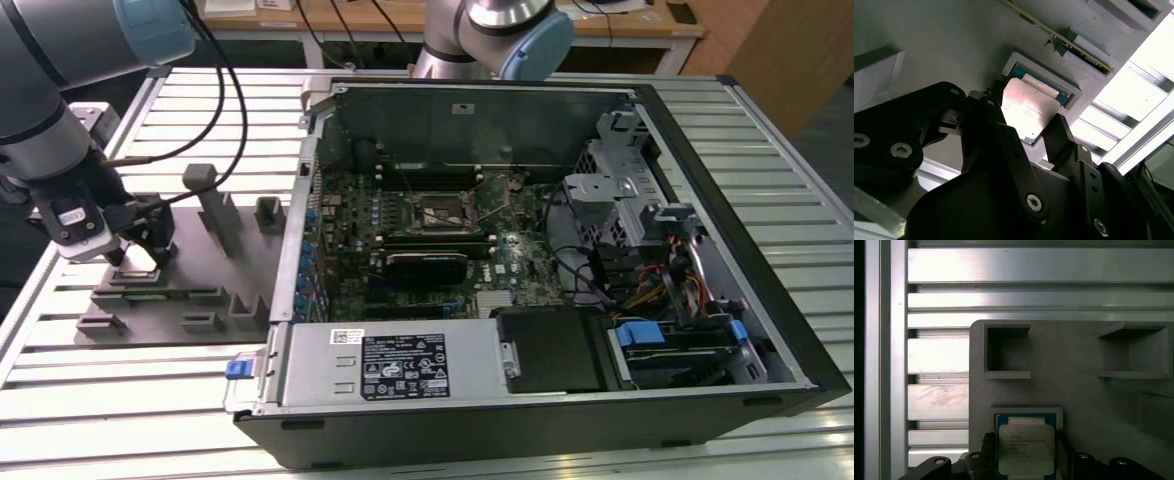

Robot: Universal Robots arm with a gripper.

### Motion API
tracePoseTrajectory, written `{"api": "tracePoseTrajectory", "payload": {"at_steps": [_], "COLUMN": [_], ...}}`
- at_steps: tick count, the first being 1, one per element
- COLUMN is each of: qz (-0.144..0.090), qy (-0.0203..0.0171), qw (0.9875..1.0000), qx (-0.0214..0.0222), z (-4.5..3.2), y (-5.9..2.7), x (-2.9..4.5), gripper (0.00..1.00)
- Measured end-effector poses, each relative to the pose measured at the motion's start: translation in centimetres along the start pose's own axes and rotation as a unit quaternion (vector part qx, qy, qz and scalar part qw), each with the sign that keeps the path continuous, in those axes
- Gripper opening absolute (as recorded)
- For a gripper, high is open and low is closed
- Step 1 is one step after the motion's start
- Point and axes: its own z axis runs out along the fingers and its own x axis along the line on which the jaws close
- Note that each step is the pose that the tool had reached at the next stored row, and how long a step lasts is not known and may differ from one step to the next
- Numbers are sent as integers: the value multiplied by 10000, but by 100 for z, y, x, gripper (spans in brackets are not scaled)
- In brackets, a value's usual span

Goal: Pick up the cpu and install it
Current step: 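Pick up the cpu and move it towards the insertion slot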

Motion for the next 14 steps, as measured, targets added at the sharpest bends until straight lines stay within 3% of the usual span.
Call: {"api": "tracePoseTrajectory", "payload": {"at_steps": [14], "qz": [0], "qy": [0], "qw": [10000], "qx": [0], "z": [9], "y": [0], "x": [0], "gripper": [59]}}
